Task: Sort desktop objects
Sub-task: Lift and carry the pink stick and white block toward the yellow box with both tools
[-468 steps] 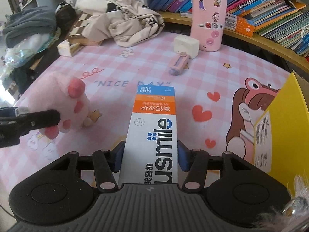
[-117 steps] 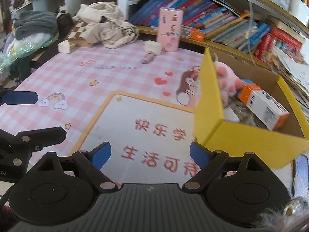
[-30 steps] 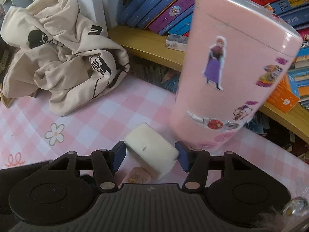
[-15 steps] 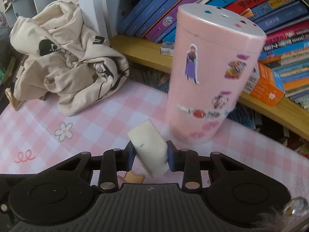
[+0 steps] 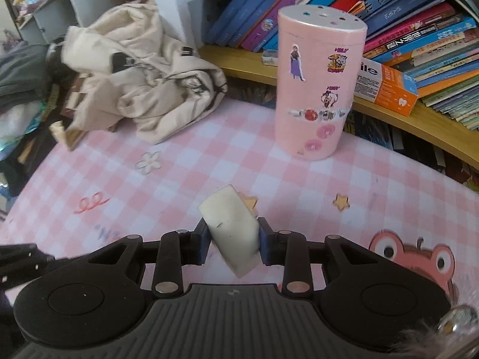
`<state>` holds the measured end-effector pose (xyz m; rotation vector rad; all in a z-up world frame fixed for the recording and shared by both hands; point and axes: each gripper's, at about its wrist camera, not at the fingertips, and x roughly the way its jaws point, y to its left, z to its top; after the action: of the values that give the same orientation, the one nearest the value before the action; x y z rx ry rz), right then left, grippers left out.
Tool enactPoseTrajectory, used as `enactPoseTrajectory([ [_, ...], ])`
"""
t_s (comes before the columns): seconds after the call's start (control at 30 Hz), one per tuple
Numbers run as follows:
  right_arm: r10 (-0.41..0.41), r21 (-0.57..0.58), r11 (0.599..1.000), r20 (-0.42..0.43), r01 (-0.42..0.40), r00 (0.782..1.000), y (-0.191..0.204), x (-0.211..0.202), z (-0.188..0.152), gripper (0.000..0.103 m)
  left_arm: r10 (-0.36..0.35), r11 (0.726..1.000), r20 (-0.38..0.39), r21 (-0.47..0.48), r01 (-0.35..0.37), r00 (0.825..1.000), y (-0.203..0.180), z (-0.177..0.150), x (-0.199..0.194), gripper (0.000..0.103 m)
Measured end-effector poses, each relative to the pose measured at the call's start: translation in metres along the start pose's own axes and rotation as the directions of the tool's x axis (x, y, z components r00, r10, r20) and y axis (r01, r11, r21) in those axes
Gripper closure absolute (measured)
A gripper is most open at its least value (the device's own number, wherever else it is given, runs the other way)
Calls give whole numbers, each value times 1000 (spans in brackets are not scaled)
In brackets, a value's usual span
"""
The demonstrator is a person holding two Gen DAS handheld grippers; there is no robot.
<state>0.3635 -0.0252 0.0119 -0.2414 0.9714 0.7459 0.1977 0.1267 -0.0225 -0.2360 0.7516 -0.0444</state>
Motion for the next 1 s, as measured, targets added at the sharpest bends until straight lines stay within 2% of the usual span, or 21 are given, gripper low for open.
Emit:
enactPoseTrajectory([
  [0.43,125,35,991,22,-126,992,42,-66,-69,74,2,998,43,-69,1,999,0,-28,-67,80],
  [0.7,125,35,991,23,-125,992,64,-97,-118,74,-18,996,82,-85,25,996,-10,-45,-103,80],
  [1.0,95,82,992,17,-96,995,79,-116,-177,74,-39,998,118,-53,46,992,-27,-64,-138,80],
])
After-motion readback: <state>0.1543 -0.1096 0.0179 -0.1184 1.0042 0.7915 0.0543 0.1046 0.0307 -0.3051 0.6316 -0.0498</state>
